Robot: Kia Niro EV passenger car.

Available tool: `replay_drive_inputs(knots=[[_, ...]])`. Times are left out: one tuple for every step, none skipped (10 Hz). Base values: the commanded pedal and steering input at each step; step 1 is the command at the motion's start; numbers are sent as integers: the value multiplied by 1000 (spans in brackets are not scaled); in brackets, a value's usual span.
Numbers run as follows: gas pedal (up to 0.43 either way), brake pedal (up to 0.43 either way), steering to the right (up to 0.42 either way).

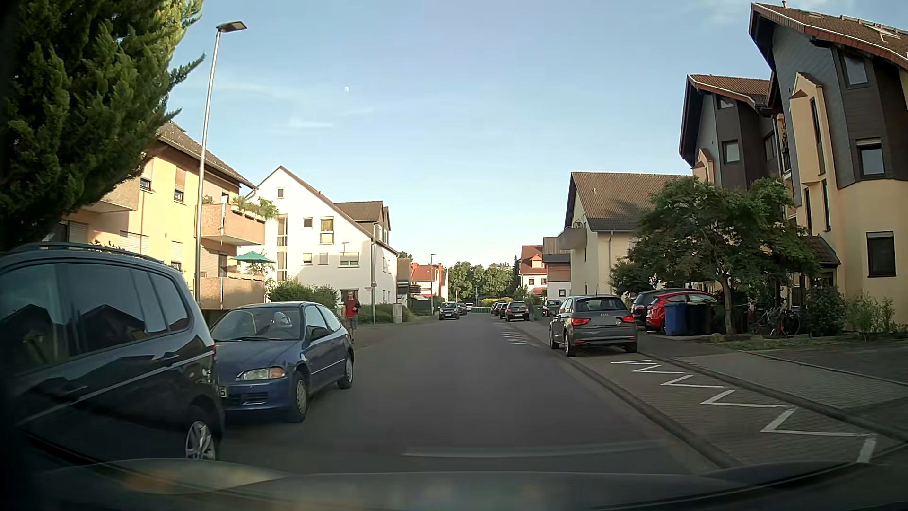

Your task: Follow the waypoints while adhering to traffic rules and regulations

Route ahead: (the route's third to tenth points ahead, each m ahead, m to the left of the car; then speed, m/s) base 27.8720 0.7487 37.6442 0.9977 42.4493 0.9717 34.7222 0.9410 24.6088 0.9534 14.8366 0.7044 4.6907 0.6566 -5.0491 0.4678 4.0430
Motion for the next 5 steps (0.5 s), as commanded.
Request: replay_drive_inputs(knots=[[280, 30, 4], [280, 30, 4], [268, 30, 2], [248, 30, -1], [228, 30, -2]])
